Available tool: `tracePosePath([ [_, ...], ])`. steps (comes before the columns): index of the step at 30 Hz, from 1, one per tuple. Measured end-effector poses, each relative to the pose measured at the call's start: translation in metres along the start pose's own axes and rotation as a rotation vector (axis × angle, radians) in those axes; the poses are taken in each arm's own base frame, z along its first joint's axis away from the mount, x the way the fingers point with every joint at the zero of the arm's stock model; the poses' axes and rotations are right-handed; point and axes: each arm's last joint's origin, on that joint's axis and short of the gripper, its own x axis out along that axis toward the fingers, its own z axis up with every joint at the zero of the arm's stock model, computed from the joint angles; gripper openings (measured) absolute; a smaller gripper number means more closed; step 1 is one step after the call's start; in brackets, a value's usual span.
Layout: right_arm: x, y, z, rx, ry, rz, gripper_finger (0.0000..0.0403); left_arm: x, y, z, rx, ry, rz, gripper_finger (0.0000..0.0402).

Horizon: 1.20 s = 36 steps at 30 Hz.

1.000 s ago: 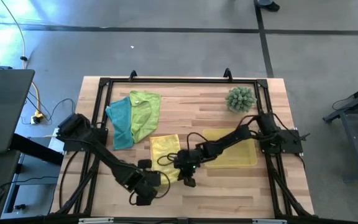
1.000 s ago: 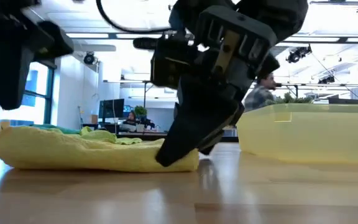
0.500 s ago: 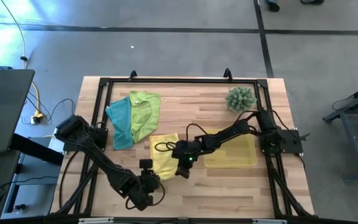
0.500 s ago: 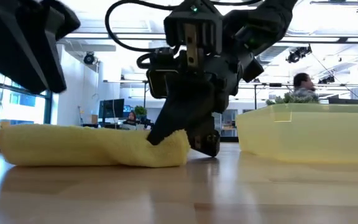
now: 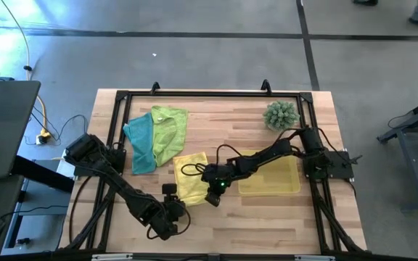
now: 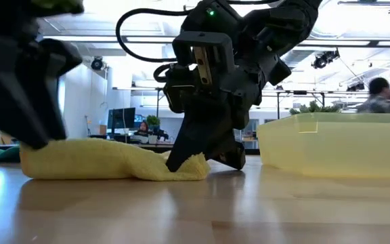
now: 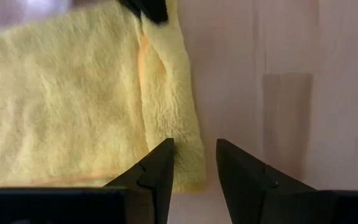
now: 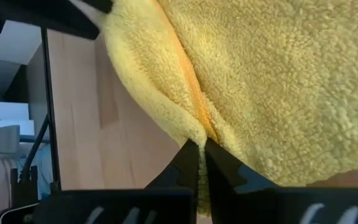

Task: Roll microfiber towels into tight, uniform cylinder then place into a basket
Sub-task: Roll the yellow microfiber towel

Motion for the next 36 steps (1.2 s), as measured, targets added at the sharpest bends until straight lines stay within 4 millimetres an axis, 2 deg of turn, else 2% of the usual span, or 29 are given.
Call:
tracePosePath([
  [7,0.000,0.000,0.000,-0.006,-0.002,-0.002,0.0000,0.005,0.007,0.005,0.037,0.006,0.006,0.0117],
  [17,0.000,0.000,-0.001,-0.024,-0.002,-0.002,0.0000,0.020,0.014,0.008,-0.024,0.063,-0.009,0.0185],
  [20,0.000,0.000,-0.001,-0.024,-0.002,-0.002,0.0000,0.023,0.015,0.007,-0.034,0.104,-0.047,0.0191],
  [24,0.000,0.000,-0.001,-0.032,-0.002,-0.002,0.0000,0.022,0.014,0.007,-0.073,0.101,-0.045,0.0158],
  [28,0.001,0.000,-0.001,-0.063,-0.002,0.000,0.0000,0.022,0.013,0.004,-0.104,0.102,-0.047,0.0085],
  [32,0.001,0.000,0.000,-0.117,-0.010,0.006,0.0012,0.027,0.017,-0.007,-0.189,0.101,-0.030,0.0014],
  [36,-0.003,0.004,0.001,-0.180,-0.017,0.018,0.0050,0.030,0.019,-0.014,-0.264,0.117,-0.041,0.0014],
])
